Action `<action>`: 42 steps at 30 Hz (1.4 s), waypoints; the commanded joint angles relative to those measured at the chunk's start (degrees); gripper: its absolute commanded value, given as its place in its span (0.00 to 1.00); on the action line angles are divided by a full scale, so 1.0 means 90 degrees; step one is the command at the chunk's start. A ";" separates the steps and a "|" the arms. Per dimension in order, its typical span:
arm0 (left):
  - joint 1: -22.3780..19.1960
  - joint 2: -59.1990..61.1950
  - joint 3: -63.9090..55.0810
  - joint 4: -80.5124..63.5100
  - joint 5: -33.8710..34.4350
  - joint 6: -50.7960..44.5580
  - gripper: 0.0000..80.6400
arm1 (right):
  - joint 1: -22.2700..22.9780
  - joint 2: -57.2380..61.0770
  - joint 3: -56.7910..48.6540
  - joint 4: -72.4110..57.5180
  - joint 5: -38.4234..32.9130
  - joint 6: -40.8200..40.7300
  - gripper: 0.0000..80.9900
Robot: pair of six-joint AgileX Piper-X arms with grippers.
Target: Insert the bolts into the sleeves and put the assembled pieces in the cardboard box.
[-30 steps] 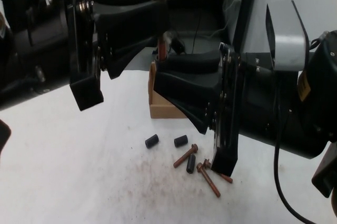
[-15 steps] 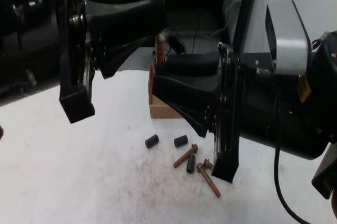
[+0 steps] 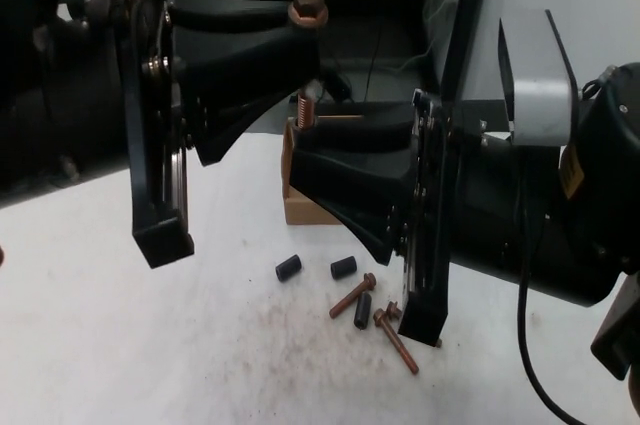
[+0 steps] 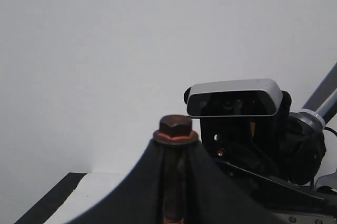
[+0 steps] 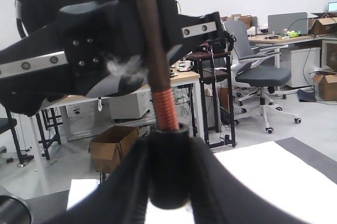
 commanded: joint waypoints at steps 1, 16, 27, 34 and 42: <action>-0.0014 -0.0074 -0.0047 0.0041 0.0113 0.0038 0.00 | -0.0024 -0.0005 -0.0038 -0.0164 0.0158 -0.0013 0.01; -0.0014 -0.0074 -0.0047 0.0041 -0.0214 -0.0567 0.30 | -0.0024 -0.0005 -0.0038 -0.0176 0.0157 -0.0013 0.01; -0.0014 -0.0074 -0.0047 0.0041 -0.0230 -0.0567 0.33 | -0.0024 -0.0005 -0.0038 -0.0176 0.0157 -0.0013 0.01; -0.0014 -0.0074 -0.0047 0.0041 -0.0309 -0.0935 0.63 | -0.0024 -0.0005 -0.0038 -0.0176 0.0146 -0.0013 0.01; -0.0014 -0.0074 -0.0047 0.0041 -0.0425 -0.0936 0.63 | -0.0024 -0.0005 -0.0038 -0.0176 0.0146 -0.0013 0.01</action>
